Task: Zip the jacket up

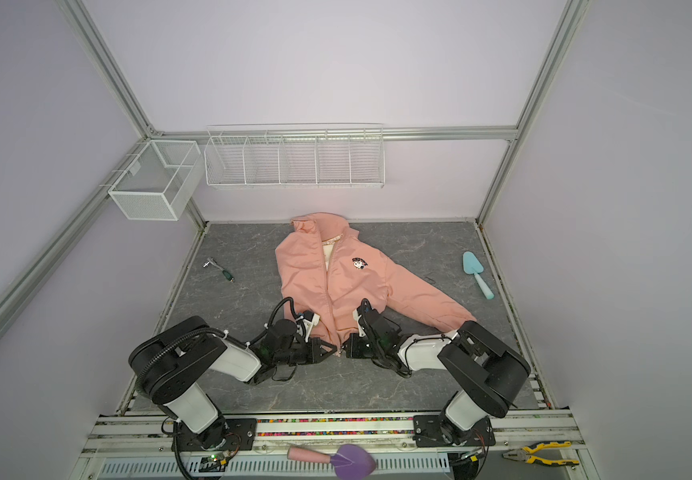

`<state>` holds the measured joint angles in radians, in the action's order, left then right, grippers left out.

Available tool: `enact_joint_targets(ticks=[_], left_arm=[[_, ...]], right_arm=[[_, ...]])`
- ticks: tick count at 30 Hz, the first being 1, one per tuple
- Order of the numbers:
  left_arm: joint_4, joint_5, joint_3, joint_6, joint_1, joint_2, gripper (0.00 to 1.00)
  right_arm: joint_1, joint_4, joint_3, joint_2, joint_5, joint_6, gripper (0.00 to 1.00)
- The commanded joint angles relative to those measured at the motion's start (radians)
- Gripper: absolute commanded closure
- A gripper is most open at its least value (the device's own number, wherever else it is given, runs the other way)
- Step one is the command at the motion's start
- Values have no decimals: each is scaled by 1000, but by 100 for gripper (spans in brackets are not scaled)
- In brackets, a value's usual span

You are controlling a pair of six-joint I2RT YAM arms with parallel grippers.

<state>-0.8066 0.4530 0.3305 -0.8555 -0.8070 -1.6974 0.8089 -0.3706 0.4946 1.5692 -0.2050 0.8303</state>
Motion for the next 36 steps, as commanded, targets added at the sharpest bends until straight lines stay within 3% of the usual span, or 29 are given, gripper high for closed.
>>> enact_joint_targets(ticks=[1, 9, 21, 26, 36], left_arm=[[55, -13, -30, 2, -1, -34, 100], [127, -16, -21, 18, 6, 74, 100], [608, -91, 156, 184, 35, 417, 100], [619, -122, 192, 229, 37, 474, 100], [509, -81, 208, 274, 37, 618, 100]], right_arm=[[6, 53, 14, -40, 17, 1, 94], [-16, 188, 30, -173, 55, -43, 94], [-65, 361, 102, -347, 82, -118, 94], [-82, 396, 153, -376, 70, -147, 94], [-131, 433, 233, -382, 19, -196, 94]])
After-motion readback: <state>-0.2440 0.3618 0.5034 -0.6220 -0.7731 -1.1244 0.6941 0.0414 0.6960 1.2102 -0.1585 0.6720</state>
